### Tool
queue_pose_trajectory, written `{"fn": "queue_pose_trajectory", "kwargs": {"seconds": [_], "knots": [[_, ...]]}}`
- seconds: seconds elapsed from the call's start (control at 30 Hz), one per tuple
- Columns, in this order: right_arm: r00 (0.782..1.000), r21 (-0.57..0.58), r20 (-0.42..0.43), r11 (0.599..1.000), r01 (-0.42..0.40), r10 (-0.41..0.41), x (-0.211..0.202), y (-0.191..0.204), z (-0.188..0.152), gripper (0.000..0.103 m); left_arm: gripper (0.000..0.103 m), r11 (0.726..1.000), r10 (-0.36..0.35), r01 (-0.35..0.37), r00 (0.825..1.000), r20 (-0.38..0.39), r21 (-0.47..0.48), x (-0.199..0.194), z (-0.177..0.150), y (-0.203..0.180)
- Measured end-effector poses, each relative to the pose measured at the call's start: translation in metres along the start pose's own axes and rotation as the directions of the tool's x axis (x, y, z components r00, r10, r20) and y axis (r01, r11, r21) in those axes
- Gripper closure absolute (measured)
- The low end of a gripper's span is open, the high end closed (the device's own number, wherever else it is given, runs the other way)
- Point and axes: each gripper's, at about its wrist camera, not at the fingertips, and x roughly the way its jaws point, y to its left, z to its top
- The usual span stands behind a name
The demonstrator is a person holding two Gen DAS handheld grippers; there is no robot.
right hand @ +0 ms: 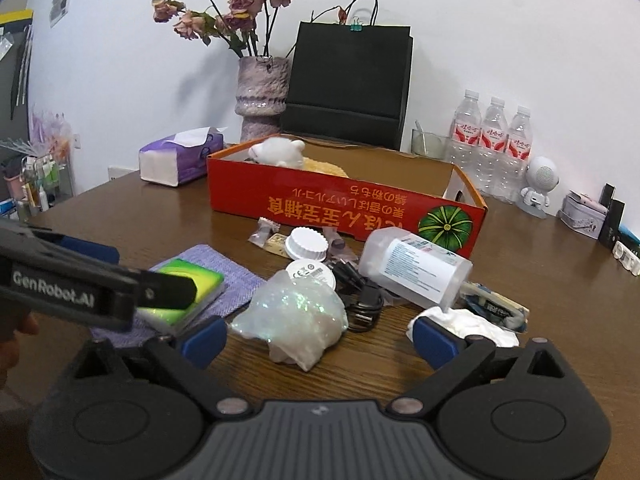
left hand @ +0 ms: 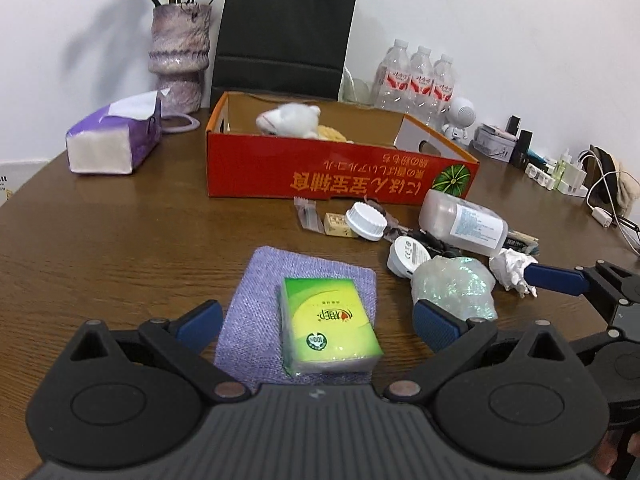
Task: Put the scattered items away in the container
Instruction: 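Grasp the green tissue pack with the left tool while the right tool grasps the clear plastic bag, then carry the tissue pack and plastic bag into the box and open both tools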
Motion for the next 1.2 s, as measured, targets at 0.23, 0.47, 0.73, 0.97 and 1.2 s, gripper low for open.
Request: {"fn": "queue_pose_trajectory", "kwargs": {"seconds": [0.23,0.47,0.73,0.97,1.2], "knots": [[1.0,-0.002,-0.012,1.0,0.002,-0.002,0.011,0.001,0.005,0.011,0.008,0.998,-0.035,0.034,0.999,-0.032,-0.048,0.014,0.002,0.004],[0.999,-0.046,-0.023,0.998,-0.037,0.036,0.012,0.008,0.002,0.054,0.038,0.998,-0.037,0.035,0.998,-0.045,-0.042,0.022,0.001,0.004],[0.999,-0.01,-0.011,0.999,-0.041,0.041,0.002,-0.001,-0.003,0.071,0.057,0.999,-0.028,0.027,0.999,-0.024,-0.019,0.018,0.0,0.005],[0.999,0.023,0.011,0.999,-0.039,0.039,-0.003,-0.005,-0.001,0.072,0.057,0.999,-0.039,0.039,0.999,0.032,-0.016,0.004,0.004,0.005],[0.998,0.031,0.044,0.998,-0.046,0.045,-0.006,-0.007,0.011,0.073,0.057,0.998,-0.065,0.066,0.994,0.083,-0.015,-0.004,0.015,0.004]]}}
